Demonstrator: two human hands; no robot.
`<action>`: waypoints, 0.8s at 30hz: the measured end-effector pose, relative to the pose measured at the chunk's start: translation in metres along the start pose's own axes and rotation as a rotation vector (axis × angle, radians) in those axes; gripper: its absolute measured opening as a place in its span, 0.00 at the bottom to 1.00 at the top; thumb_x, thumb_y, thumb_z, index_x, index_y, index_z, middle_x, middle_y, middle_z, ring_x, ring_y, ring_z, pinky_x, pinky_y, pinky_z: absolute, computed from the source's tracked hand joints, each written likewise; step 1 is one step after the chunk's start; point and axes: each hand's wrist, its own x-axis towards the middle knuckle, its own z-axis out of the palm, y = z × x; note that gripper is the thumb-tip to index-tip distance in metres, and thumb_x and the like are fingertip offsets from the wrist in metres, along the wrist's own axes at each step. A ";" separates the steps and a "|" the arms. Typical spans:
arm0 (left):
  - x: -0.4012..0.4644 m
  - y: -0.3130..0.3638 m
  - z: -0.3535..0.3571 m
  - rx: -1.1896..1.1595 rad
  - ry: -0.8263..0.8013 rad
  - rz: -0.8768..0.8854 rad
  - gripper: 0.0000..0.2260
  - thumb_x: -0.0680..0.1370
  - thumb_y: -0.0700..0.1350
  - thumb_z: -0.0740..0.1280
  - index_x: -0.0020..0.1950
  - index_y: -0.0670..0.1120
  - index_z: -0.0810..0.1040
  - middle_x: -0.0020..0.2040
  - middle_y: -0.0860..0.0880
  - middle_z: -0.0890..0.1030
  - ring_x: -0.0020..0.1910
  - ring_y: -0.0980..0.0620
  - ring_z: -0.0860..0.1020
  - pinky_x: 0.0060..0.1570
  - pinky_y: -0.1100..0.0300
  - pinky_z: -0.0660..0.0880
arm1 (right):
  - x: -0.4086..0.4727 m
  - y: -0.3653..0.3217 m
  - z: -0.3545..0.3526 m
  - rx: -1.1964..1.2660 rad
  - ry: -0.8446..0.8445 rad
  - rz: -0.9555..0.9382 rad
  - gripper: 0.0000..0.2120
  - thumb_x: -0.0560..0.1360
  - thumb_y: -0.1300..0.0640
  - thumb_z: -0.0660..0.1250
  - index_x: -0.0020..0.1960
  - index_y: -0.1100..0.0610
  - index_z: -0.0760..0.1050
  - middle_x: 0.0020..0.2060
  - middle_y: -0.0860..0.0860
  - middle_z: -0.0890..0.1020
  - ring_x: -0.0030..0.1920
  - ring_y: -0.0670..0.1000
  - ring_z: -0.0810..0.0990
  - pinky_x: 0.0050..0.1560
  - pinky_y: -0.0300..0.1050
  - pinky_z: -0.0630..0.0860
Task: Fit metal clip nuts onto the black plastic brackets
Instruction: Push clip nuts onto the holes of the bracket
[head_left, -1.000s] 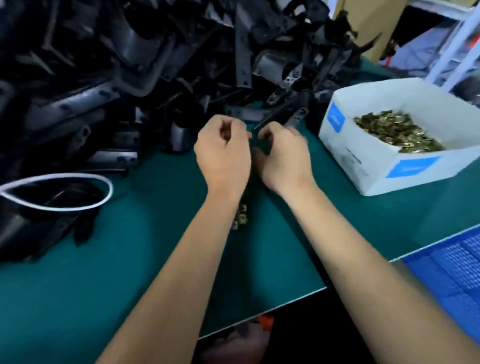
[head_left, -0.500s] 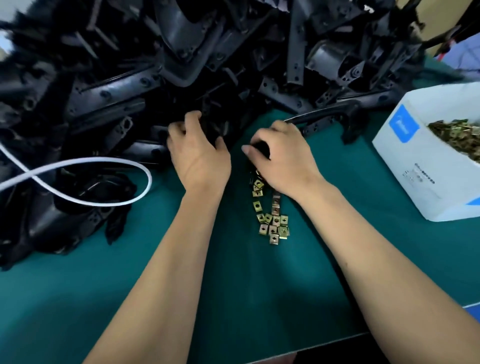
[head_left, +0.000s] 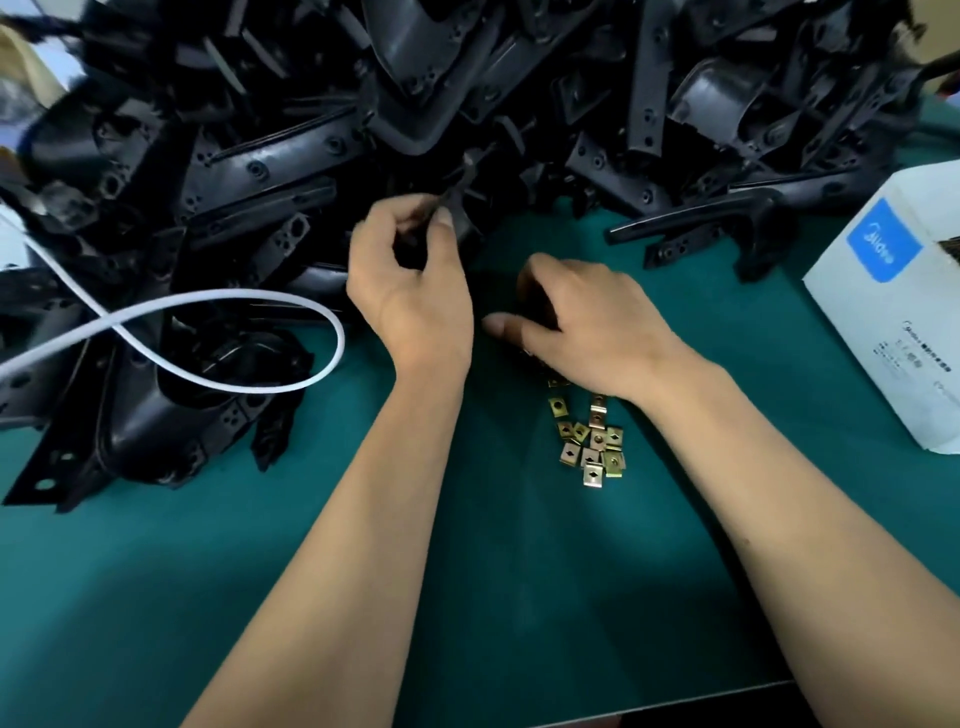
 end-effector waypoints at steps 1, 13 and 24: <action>0.002 0.007 -0.004 -0.014 0.035 0.119 0.02 0.78 0.36 0.71 0.48 0.39 0.83 0.45 0.46 0.82 0.45 0.52 0.79 0.52 0.55 0.77 | -0.001 0.001 -0.004 -0.002 -0.062 -0.025 0.27 0.70 0.24 0.62 0.50 0.47 0.71 0.41 0.43 0.76 0.42 0.50 0.75 0.39 0.48 0.68; -0.023 0.026 -0.005 0.604 -0.273 0.503 0.08 0.69 0.38 0.71 0.46 0.43 0.78 0.51 0.45 0.77 0.51 0.43 0.74 0.47 0.57 0.69 | -0.001 0.007 -0.003 0.114 0.024 0.035 0.06 0.80 0.52 0.63 0.48 0.53 0.69 0.34 0.52 0.77 0.36 0.61 0.76 0.34 0.54 0.73; -0.017 -0.010 -0.006 0.739 -0.708 0.163 0.40 0.70 0.63 0.72 0.76 0.50 0.63 0.69 0.45 0.73 0.69 0.40 0.69 0.65 0.45 0.67 | -0.006 0.018 -0.009 0.540 0.165 0.140 0.10 0.79 0.62 0.70 0.57 0.52 0.84 0.44 0.46 0.86 0.48 0.46 0.83 0.56 0.45 0.79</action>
